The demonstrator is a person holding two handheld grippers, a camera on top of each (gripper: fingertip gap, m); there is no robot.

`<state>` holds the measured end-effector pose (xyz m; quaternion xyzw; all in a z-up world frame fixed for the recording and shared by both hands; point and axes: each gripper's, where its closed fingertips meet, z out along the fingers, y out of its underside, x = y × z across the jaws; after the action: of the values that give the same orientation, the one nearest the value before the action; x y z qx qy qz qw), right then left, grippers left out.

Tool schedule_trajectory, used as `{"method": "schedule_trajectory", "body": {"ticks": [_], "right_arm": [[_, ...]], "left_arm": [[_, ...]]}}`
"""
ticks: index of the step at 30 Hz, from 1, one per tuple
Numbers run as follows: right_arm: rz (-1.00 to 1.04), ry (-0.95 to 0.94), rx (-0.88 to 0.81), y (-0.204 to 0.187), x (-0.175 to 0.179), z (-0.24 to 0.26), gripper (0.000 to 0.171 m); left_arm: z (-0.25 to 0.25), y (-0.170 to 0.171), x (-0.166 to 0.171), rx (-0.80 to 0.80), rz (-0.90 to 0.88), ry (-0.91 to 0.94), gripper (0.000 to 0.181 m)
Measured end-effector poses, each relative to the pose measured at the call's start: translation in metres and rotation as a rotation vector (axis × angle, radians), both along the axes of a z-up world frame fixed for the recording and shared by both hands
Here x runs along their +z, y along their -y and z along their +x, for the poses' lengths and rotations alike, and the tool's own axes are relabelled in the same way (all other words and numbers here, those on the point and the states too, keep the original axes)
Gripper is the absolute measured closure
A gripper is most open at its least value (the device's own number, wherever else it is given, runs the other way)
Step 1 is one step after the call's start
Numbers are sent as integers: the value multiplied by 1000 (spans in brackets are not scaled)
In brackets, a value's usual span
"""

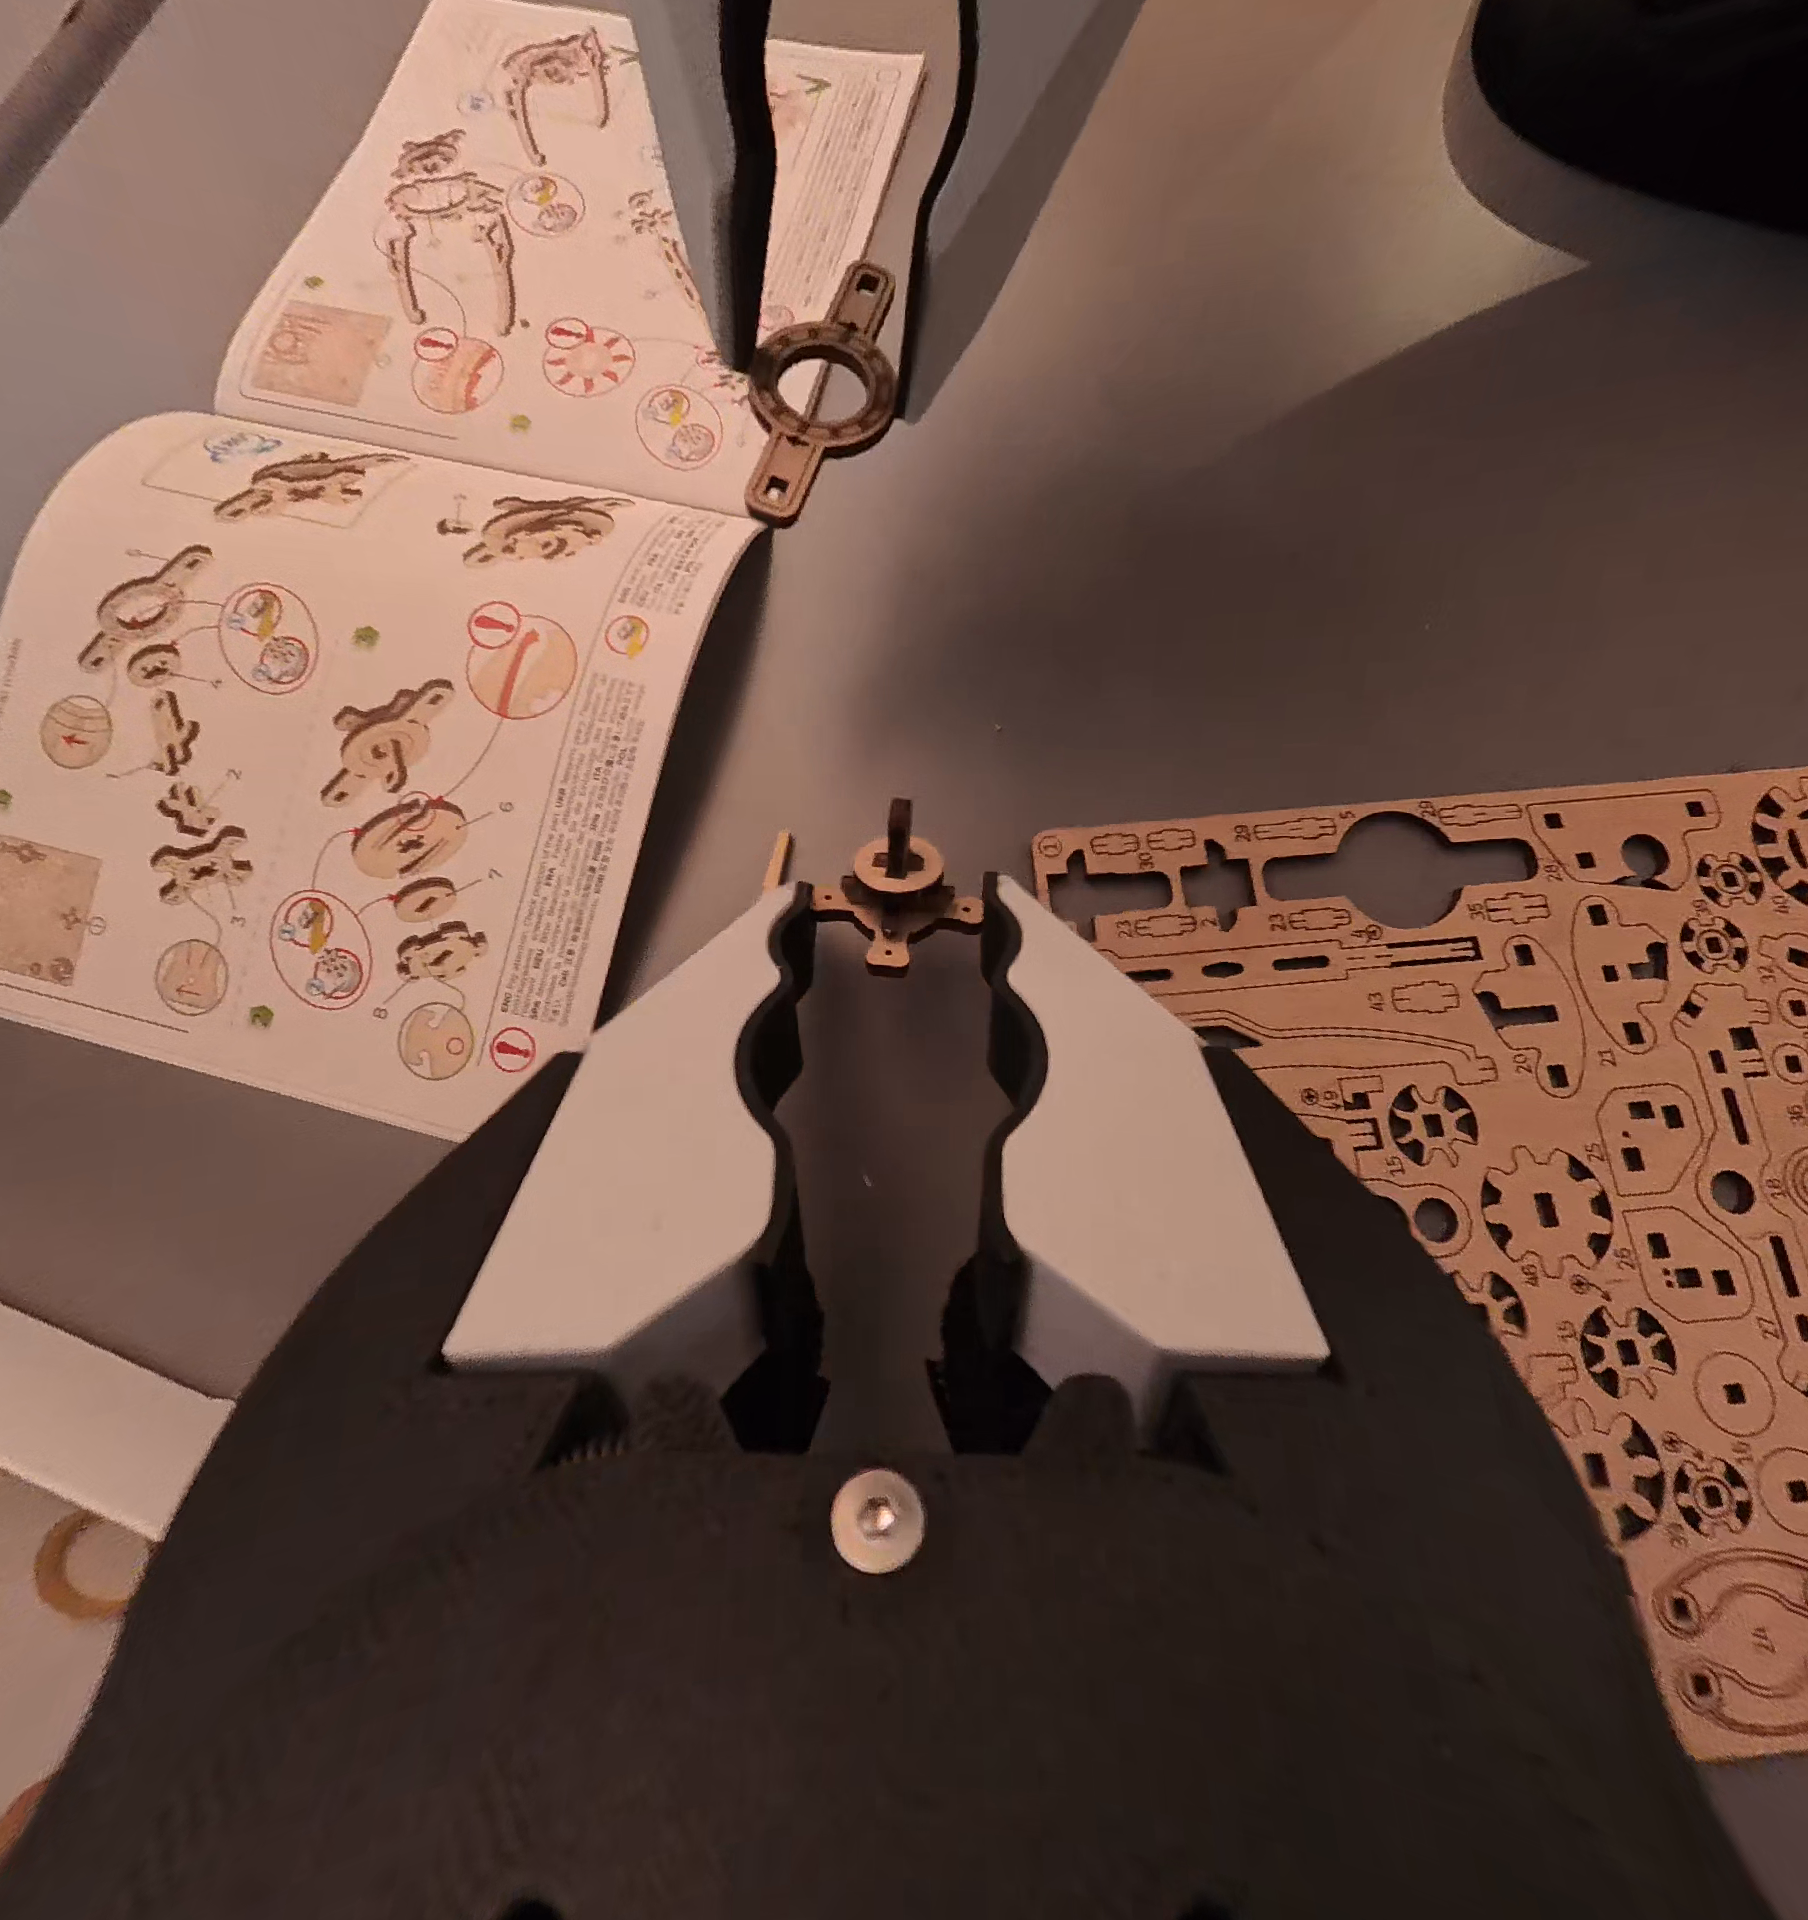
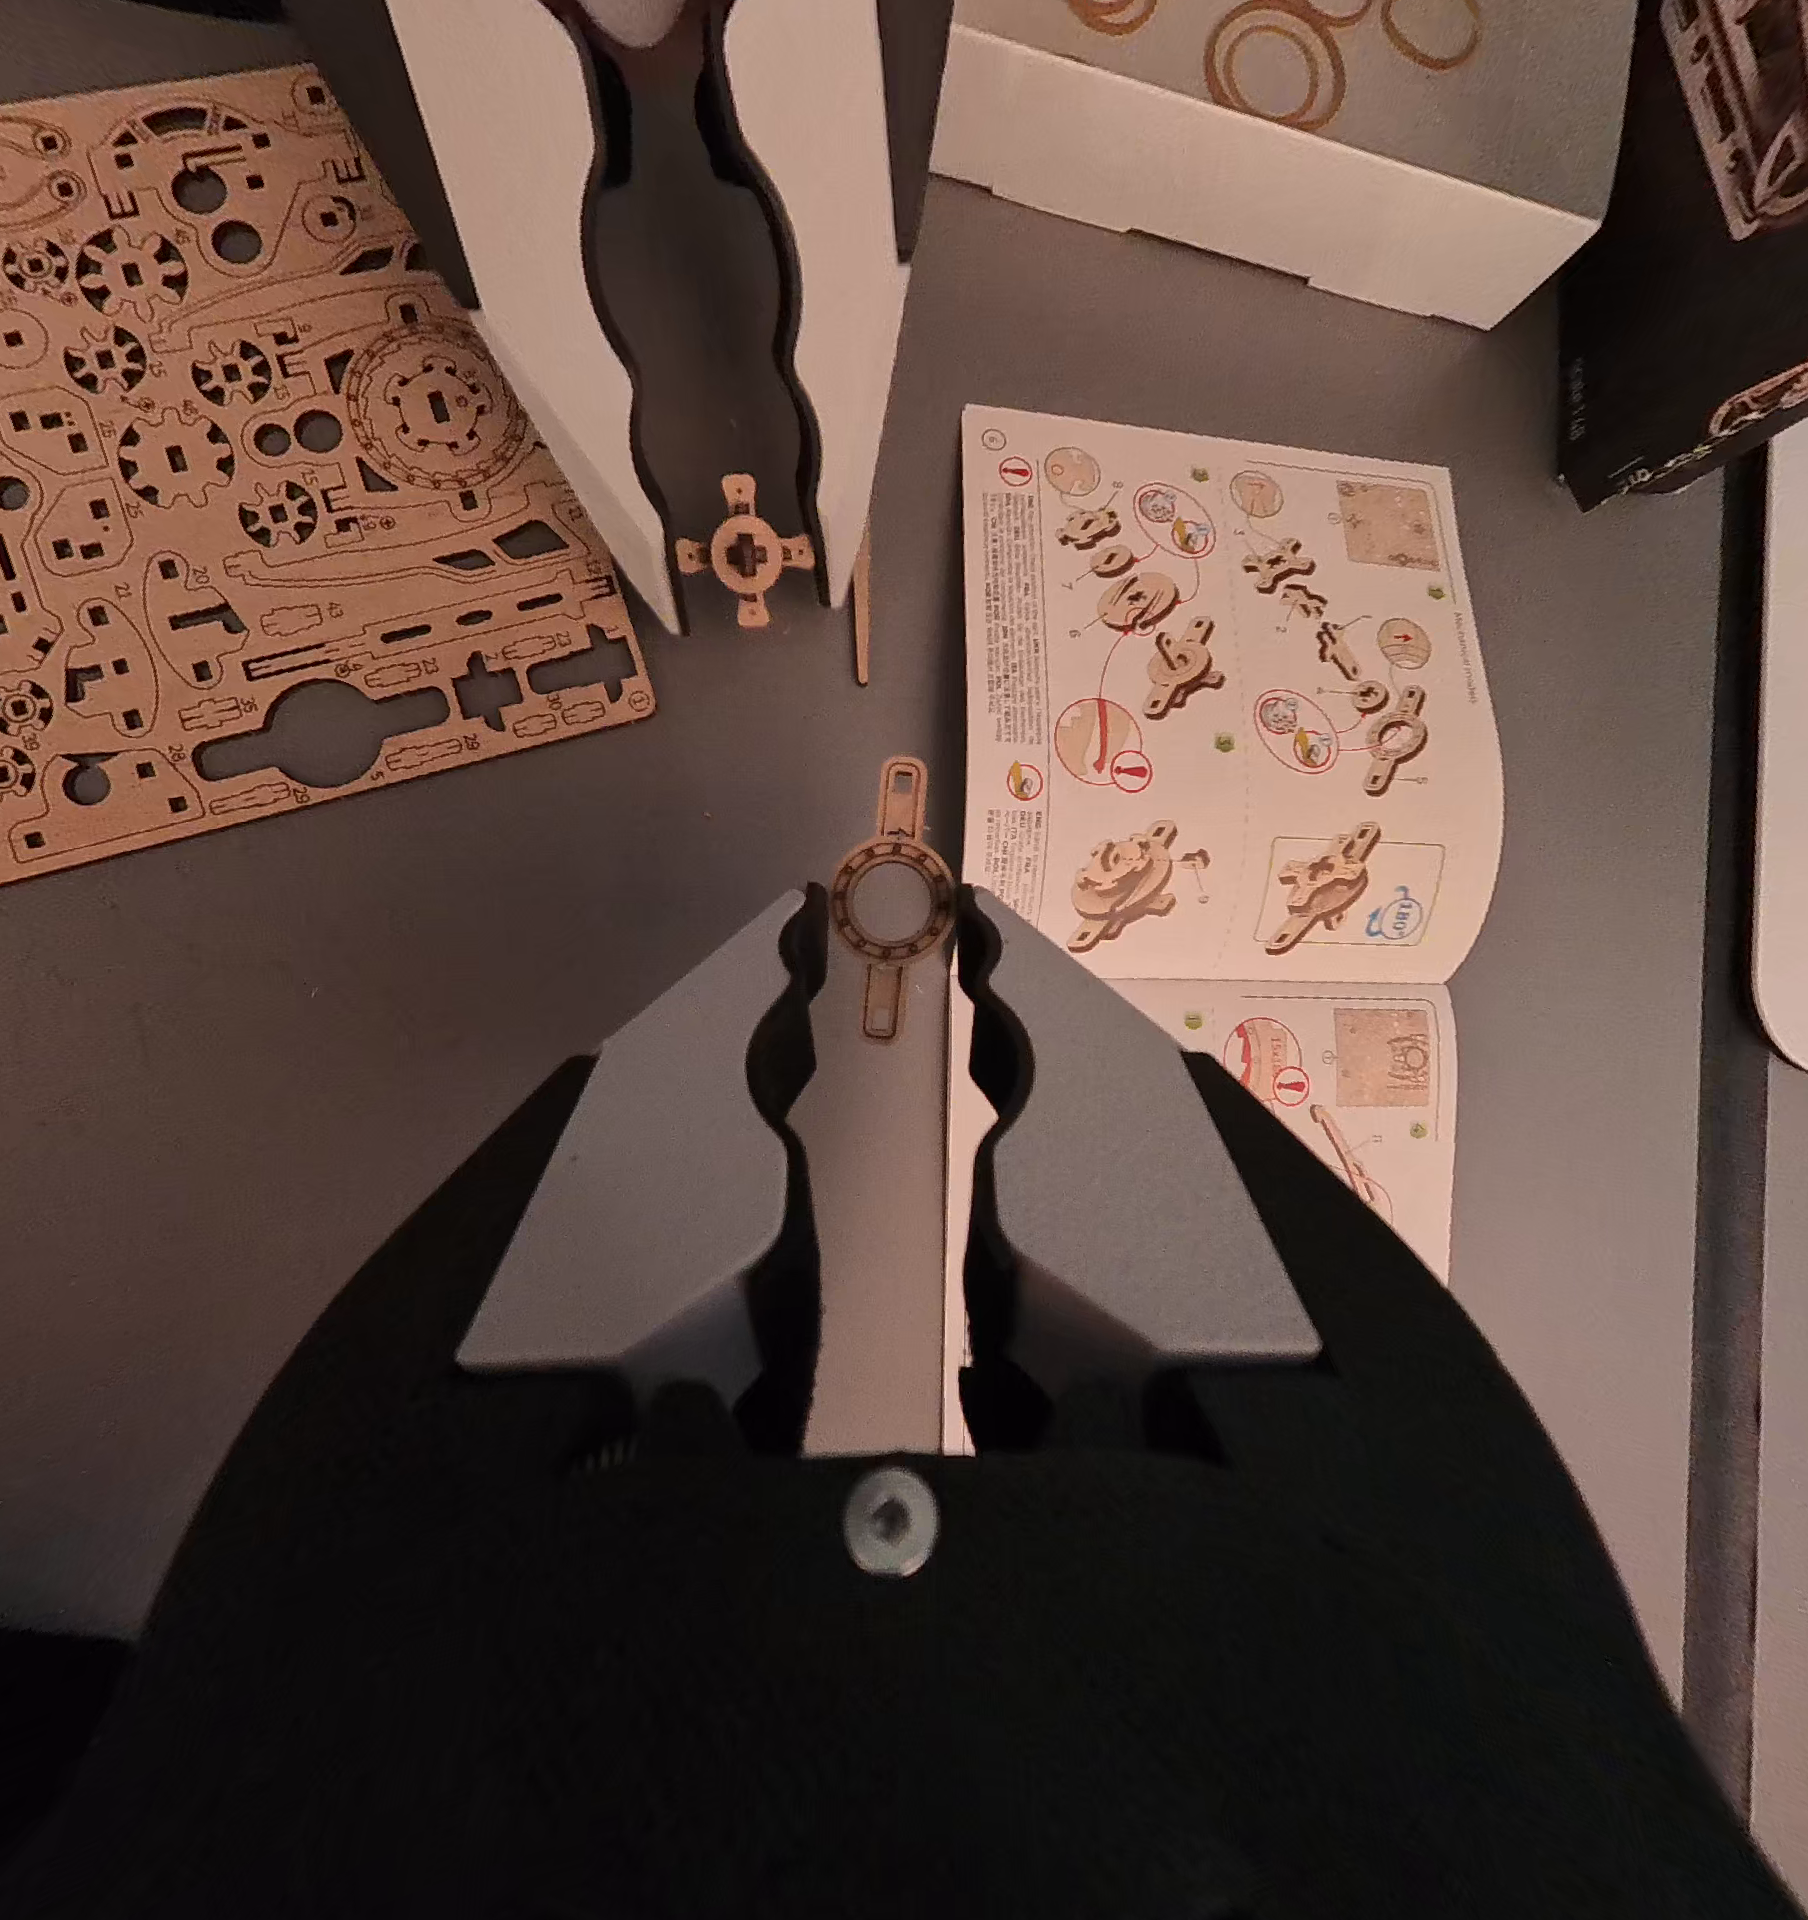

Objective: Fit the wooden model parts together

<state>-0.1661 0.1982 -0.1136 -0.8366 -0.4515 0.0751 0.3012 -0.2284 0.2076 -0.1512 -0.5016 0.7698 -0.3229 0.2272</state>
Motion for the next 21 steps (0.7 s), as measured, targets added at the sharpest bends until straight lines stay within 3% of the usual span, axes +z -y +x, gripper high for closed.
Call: {"method": "schedule_trajectory", "body": {"ticks": [1, 21], "right_arm": [[0, 1, 0, 0, 0, 0, 148], [41, -23, 54, 0, 7, -8, 148]], "left_arm": [[-1, 1, 0, -7, -9, -4, 151], [-13, -1, -8, -15, -44, -81, 151]]}}
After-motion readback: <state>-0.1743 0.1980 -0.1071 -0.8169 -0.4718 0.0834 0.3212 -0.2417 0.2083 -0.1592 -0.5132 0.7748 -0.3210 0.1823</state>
